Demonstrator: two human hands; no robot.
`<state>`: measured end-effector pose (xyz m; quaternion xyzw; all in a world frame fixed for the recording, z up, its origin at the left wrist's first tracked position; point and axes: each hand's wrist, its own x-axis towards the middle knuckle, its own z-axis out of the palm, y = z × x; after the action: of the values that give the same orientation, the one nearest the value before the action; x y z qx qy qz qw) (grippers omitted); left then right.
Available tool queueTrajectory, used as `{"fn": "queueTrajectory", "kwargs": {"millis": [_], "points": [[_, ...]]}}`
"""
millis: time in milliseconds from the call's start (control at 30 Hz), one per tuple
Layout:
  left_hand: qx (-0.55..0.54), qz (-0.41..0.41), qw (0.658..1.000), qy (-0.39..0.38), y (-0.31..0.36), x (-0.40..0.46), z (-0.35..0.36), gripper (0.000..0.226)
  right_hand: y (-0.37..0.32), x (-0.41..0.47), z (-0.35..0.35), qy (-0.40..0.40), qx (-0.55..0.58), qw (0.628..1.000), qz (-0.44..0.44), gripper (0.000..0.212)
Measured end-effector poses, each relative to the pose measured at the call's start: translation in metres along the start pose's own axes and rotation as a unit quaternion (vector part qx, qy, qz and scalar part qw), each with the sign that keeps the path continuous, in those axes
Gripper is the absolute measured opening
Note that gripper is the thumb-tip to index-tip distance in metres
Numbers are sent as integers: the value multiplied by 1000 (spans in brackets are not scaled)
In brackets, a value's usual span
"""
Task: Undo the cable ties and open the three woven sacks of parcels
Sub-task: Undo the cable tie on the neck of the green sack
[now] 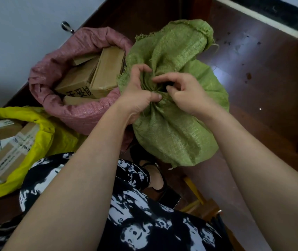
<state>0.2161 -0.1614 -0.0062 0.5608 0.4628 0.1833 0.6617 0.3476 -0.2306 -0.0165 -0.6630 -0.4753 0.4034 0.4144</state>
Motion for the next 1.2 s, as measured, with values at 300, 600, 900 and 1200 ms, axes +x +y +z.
{"fn": "queueTrajectory", "kwargs": {"millis": [300,600,900,1200], "points": [[-30,-33,999,-16,5,0,5,61,-2,8,3,33,-56,998,15,62],[-71,-63,995,2,5,5,-6,60,-2,5,-1,109,-52,992,-31,13],[-23,-46,998,34,1,6,-7,62,-10,4,2,71,-143,985,-58,9],[13,-57,997,53,0,6,-12,58,-17,11,11,9,-314,944,-104,15]]}}
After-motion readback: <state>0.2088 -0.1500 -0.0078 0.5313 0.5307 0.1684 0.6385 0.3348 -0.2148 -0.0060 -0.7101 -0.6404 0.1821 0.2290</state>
